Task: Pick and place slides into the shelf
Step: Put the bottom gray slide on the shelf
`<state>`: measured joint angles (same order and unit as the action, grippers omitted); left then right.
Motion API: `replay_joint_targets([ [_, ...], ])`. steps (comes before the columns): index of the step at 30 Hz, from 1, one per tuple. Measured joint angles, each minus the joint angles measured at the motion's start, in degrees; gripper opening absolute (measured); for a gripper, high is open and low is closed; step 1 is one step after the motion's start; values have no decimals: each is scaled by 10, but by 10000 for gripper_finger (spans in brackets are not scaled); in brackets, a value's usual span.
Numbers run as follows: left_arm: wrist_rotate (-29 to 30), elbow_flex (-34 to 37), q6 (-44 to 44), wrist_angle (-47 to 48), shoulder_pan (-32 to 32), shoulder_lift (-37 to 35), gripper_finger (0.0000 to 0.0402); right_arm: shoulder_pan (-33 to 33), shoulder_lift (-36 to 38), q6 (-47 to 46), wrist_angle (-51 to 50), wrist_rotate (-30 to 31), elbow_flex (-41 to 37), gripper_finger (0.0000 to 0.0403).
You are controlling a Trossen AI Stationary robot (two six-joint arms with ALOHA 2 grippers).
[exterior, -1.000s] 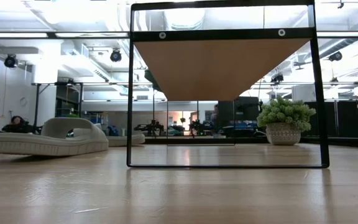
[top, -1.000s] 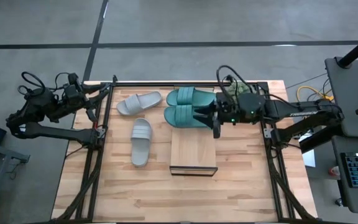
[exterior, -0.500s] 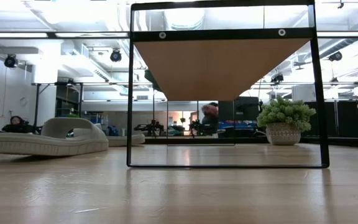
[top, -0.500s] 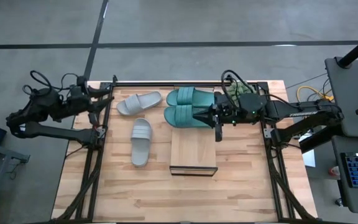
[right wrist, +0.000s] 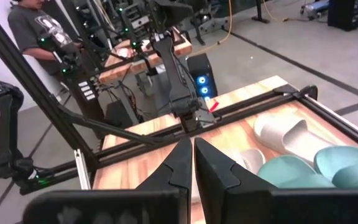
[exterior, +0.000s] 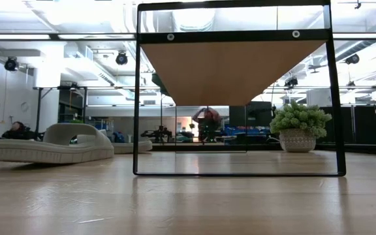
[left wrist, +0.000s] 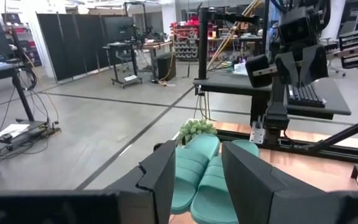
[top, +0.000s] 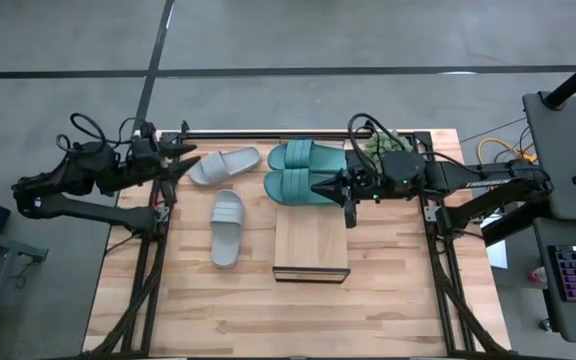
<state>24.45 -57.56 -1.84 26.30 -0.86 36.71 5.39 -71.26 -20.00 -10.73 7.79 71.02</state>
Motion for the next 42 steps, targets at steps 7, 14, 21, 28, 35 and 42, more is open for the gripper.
replay_joint_targets([
  [7, 12, 0, 11, -24, 0, -3, 178, 0, 0, -4, -19, -2, 0, 9],
  [14, 67, -3, 125, -39, 0, -5, 271, 0, 0, -4, -28, -2, 0, 9],
  [21, 169, -2, 228, -29, 0, -18, 281, 0, 0, -4, -28, -2, 0, 9],
  [28, 187, -2, 225, -29, 0, -35, 281, 0, 0, -6, -28, -2, 0, 9],
  [35, 130, -2, 222, -17, 0, -39, 281, 0, 0, -10, -28, -3, 0, 9],
  [42, 33, -2, 225, 53, 0, -23, 281, 0, 0, -10, -28, -3, 0, 9],
])
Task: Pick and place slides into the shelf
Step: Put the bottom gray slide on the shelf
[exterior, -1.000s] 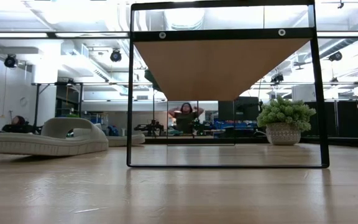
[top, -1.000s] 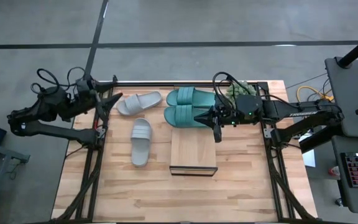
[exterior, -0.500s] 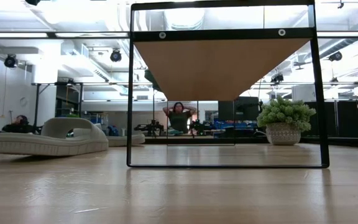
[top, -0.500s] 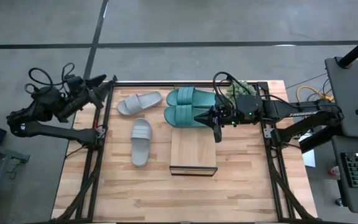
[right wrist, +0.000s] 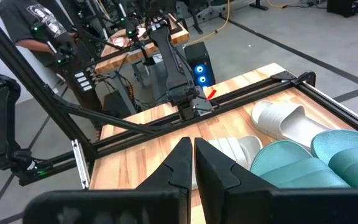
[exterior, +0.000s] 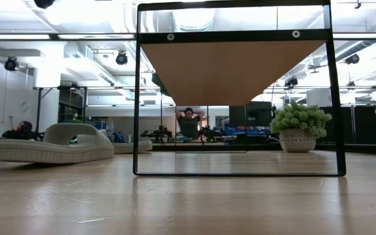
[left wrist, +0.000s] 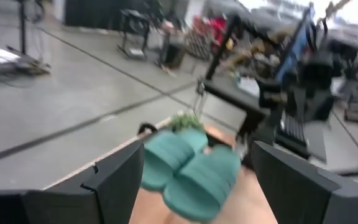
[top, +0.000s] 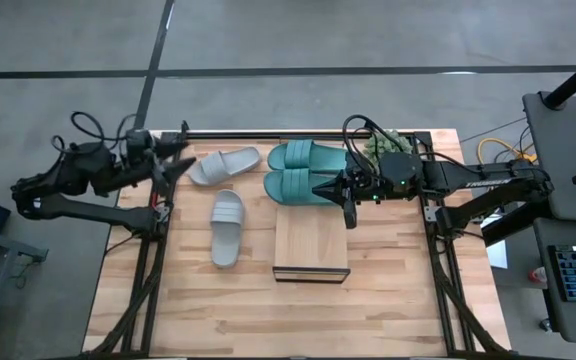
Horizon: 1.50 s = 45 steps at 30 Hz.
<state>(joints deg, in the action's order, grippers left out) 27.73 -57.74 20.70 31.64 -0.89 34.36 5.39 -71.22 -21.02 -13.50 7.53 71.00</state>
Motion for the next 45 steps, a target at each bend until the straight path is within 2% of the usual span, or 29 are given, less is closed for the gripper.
replay_joint_targets([
  [5, -53, 0, -7, 42, 0, 21, 281, 0, 0, 0, 0, 0, 0, 9],
  [12, -106, -1, -20, 166, 0, 60, 281, 0, 0, -17, 0, 0, 0, 9],
  [19, -119, -2, -21, 232, 0, 122, 281, 0, 0, -17, 0, 0, 0, 9],
  [27, -126, -8, -102, 281, -2, 209, 281, 0, 0, -17, 0, 0, 0, 9],
  [33, -100, -8, -129, 312, -40, 250, 281, 0, 0, -17, -3, 0, 0, 9],
  [41, 35, -5, -137, 313, -169, 275, 281, 0, 0, -20, -41, 0, 0, 9],
  [45, 46, 7, -131, 313, -215, 297, 281, 0, 0, -19, -43, 0, 0, 9],
])
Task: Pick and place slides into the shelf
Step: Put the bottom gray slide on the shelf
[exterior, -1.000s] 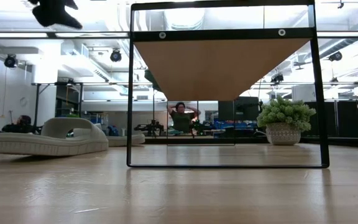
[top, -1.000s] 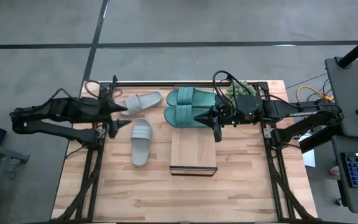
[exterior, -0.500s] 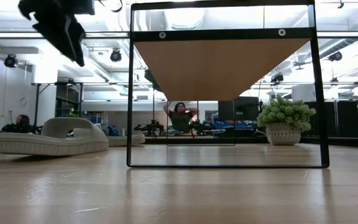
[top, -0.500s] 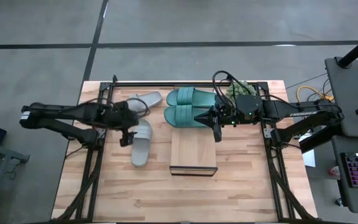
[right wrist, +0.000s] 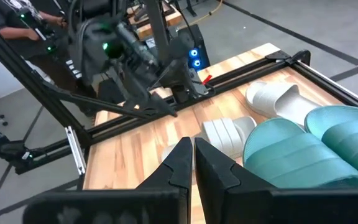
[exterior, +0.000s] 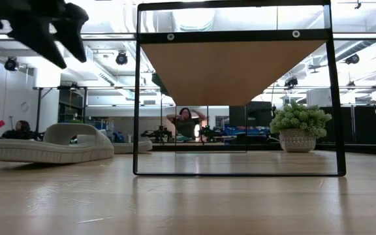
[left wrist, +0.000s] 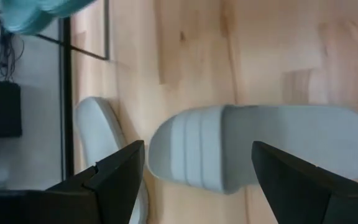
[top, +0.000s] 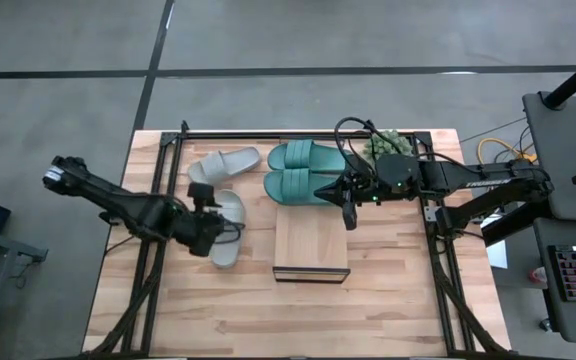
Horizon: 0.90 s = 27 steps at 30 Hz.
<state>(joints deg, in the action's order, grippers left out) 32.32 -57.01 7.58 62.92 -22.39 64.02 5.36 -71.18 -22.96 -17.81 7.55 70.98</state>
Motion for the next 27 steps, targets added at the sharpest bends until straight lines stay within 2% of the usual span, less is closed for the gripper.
replay_joint_targets([
  [9, 2, 92, 136, -1, -14, 62, 281, 0, 19, 0, 0, 0, 0, 9],
  [16, 83, 130, 147, -49, -15, 103, 281, 0, 38, 0, 1, 1, 0, 9],
  [22, 86, 166, 150, -127, -15, 134, 281, 0, 50, 0, 0, 1, 0, 9],
  [27, 103, 170, 204, -129, -15, 159, 281, 0, 56, -4, 1, 1, 0, 9],
])
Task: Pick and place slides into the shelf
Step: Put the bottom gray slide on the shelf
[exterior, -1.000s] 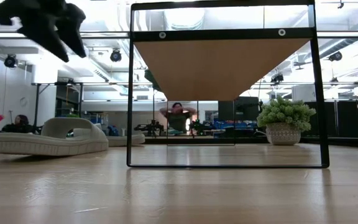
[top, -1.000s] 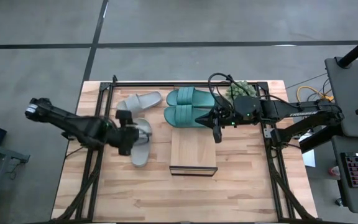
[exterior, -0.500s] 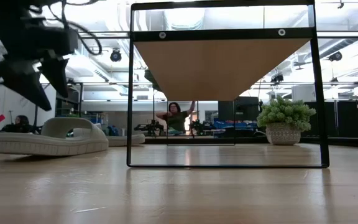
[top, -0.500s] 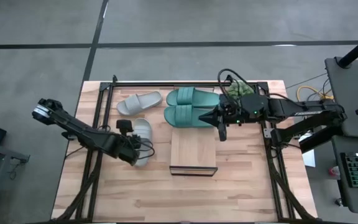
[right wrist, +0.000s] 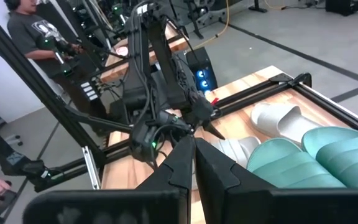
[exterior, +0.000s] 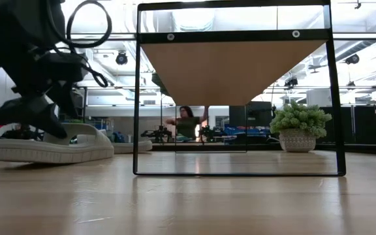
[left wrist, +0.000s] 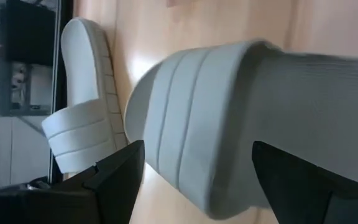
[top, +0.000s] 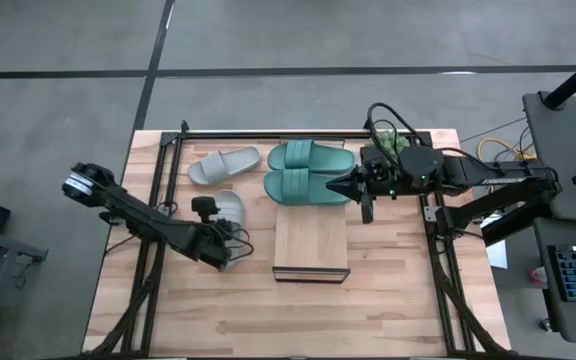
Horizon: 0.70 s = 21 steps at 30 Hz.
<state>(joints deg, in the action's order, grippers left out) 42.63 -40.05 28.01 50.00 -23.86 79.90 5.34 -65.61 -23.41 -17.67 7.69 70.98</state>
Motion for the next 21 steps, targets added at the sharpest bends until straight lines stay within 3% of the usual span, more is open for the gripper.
replay_joint_targets([
  [7, 27, -2, 2, -1, 1, 24, 278, 0, 0, -1, 0, 11, 0, 9],
  [10, 23, -2, 2, 0, 2, 37, 257, 0, 0, -1, -1, 14, 0, 9],
  [14, 22, -2, 7, -1, 2, 45, 192, 0, 0, -1, -1, 14, 0, 9],
  [21, 16, -1, 62, 0, 3, 37, 24, 0, 0, -1, -1, 14, 0, 9],
])
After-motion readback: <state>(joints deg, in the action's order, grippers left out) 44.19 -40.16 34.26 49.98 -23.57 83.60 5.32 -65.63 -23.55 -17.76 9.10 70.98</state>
